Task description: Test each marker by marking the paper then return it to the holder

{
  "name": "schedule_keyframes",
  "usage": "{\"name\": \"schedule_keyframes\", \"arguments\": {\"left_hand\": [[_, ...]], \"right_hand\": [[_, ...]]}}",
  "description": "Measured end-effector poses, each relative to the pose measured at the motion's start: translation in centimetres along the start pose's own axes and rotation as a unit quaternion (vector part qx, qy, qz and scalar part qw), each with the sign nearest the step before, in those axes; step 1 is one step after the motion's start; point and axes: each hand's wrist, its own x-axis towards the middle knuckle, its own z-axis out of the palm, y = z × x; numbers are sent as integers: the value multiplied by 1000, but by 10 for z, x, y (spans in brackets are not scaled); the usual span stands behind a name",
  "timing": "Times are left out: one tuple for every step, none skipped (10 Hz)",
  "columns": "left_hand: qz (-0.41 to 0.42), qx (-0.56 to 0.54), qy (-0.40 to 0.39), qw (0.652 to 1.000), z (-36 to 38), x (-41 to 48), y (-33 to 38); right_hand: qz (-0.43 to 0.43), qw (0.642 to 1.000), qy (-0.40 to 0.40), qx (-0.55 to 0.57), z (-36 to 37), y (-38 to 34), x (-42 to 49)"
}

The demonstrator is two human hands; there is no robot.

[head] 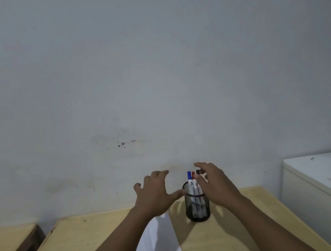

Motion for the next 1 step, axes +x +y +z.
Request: {"name": "schedule_keyframes", "arguments": {"left_hand": [[-5,17,45,999,-17,-33,-24]], "right_hand": [[-29,1000,9,-1,-3,-17,-40]]}}
